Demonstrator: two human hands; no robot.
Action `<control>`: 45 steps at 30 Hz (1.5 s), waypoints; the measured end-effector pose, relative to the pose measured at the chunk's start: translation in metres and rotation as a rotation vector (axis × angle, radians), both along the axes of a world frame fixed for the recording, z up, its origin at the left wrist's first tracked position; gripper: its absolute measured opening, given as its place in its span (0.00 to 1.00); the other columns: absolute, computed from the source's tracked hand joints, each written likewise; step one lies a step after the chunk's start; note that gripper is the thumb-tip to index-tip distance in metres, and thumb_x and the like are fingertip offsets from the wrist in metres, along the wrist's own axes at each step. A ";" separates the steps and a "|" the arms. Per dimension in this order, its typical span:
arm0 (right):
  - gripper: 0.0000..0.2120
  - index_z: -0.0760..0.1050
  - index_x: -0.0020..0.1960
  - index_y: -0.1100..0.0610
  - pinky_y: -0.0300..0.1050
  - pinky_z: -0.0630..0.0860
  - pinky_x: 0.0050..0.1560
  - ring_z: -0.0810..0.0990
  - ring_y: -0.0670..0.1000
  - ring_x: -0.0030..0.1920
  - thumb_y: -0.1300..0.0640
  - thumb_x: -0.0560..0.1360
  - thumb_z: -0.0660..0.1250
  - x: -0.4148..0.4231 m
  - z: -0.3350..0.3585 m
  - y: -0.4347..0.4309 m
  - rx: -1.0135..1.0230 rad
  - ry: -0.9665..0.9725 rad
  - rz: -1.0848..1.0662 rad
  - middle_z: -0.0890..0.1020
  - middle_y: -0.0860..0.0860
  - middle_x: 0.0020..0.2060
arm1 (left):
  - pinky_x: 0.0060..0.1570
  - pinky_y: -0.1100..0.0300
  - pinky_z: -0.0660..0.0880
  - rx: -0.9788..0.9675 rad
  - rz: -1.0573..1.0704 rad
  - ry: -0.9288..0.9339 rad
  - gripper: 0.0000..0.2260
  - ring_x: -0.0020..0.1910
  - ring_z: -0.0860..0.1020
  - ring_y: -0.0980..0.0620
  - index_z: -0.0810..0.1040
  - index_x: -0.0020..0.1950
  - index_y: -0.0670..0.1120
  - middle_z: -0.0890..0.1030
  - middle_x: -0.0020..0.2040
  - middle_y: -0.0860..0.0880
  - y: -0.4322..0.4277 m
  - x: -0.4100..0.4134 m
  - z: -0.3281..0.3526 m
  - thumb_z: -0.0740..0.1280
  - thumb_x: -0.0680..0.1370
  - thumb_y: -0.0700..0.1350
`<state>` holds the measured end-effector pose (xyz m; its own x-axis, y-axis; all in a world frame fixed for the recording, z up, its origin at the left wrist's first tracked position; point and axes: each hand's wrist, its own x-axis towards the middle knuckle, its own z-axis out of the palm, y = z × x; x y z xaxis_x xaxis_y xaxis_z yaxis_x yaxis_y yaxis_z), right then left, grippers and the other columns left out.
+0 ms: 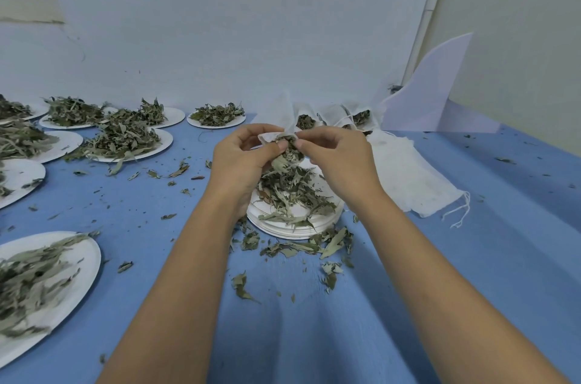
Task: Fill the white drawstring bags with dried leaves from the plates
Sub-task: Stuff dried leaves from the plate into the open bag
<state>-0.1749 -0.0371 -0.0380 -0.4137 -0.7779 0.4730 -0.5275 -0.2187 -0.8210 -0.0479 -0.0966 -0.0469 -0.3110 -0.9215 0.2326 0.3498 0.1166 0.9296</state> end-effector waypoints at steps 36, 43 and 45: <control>0.05 0.80 0.40 0.51 0.52 0.80 0.51 0.83 0.50 0.41 0.57 0.75 0.69 0.014 -0.003 -0.004 0.010 -0.111 -0.119 0.82 0.47 0.35 | 0.58 0.52 0.77 0.039 0.137 -0.286 0.13 0.49 0.81 0.49 0.79 0.48 0.48 0.83 0.44 0.49 0.001 -0.004 0.009 0.73 0.69 0.33; 0.03 0.80 0.46 0.57 0.38 0.75 0.46 0.79 0.47 0.44 0.59 0.76 0.68 0.021 -0.006 -0.004 -0.021 0.173 -0.055 0.81 0.49 0.42 | 0.53 0.49 0.79 0.055 0.288 -0.266 0.16 0.46 0.83 0.43 0.79 0.55 0.40 0.82 0.48 0.40 -0.008 -0.006 -0.001 0.75 0.69 0.35; 0.03 0.80 0.46 0.58 0.37 0.74 0.45 0.79 0.46 0.43 0.60 0.75 0.68 0.025 -0.005 -0.003 -0.004 0.198 0.019 0.81 0.49 0.41 | 0.51 0.48 0.79 0.044 0.344 -0.308 0.13 0.45 0.82 0.43 0.79 0.52 0.42 0.82 0.46 0.41 -0.010 -0.005 -0.003 0.73 0.68 0.34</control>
